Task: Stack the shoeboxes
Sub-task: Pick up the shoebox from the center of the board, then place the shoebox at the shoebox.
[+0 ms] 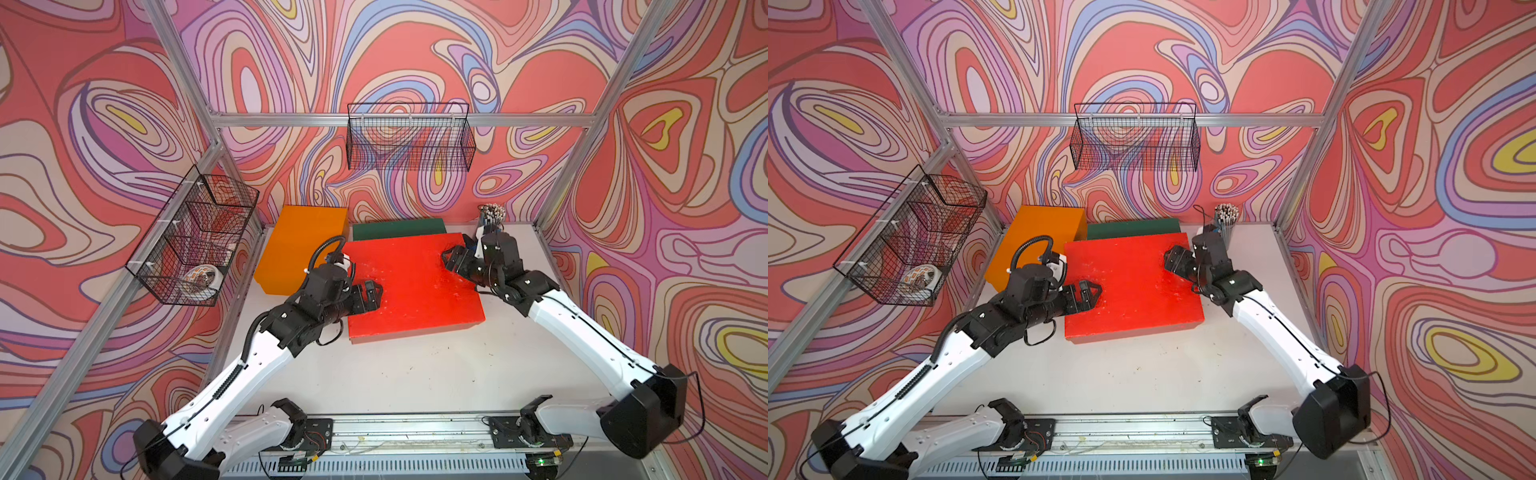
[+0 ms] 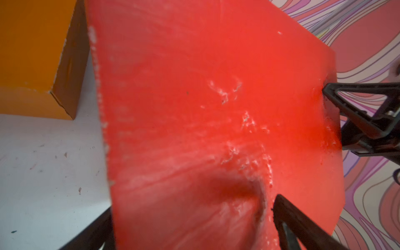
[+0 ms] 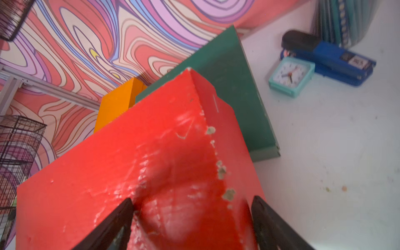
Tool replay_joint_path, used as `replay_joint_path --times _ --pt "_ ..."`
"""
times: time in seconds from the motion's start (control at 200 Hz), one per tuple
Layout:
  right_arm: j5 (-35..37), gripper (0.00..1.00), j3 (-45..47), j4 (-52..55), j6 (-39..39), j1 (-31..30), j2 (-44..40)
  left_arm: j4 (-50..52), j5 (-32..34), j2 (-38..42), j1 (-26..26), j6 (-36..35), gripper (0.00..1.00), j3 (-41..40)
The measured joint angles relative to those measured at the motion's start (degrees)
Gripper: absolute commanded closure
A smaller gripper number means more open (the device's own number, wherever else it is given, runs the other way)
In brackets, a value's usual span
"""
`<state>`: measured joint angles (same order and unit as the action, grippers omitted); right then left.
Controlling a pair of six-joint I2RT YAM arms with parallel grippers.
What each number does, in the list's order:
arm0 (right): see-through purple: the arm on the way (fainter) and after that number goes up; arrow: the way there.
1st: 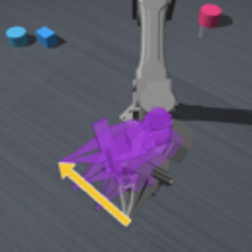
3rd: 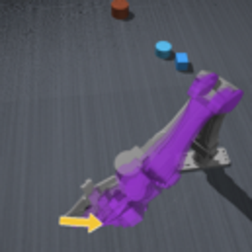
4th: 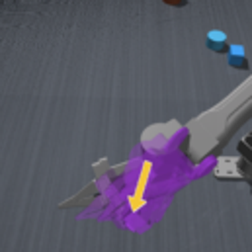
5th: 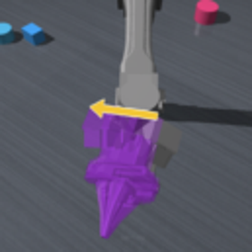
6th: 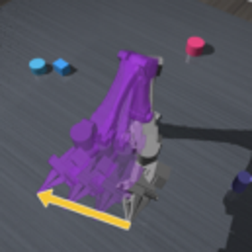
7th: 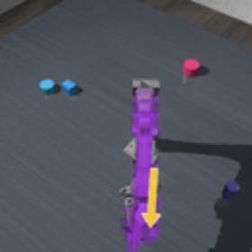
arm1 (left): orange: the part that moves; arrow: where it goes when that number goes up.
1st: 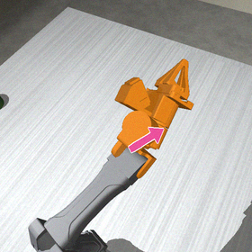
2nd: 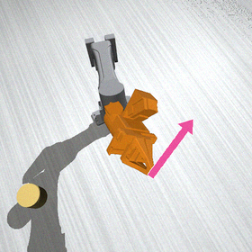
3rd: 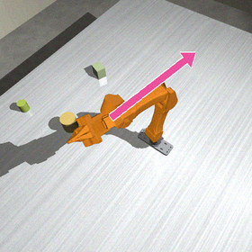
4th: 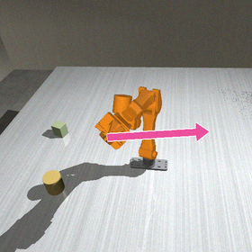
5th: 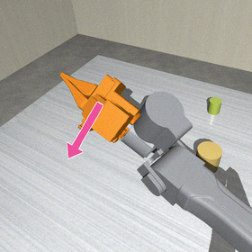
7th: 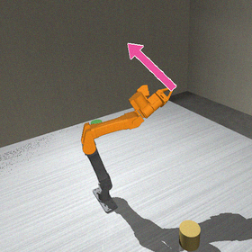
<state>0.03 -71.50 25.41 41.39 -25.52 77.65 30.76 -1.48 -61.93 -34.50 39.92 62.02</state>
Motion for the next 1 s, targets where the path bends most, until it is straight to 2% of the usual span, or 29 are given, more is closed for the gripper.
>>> replay_joint_path --times 0.18,0.331,0.776,1.002 --pt "1.27 0.15 -12.52 2.56 -4.20 2.38 8.74 2.43 2.73 -8.76 0.81 -1.38 0.00 9.86" --pt "-0.52 0.16 -18.97 2.36 -5.62 6.60 14.64 3.06 3.30 -15.30 1.05 -3.43 0.00 17.92" --pt "-6.14 0.16 -25.66 3.13 -7.13 15.67 24.98 4.24 3.08 -33.86 1.11 -8.26 0.00 35.93" --pt "-7.06 0.16 -28.24 3.32 -7.93 17.27 28.59 4.24 2.93 -38.69 1.55 -8.41 0.02 39.58"
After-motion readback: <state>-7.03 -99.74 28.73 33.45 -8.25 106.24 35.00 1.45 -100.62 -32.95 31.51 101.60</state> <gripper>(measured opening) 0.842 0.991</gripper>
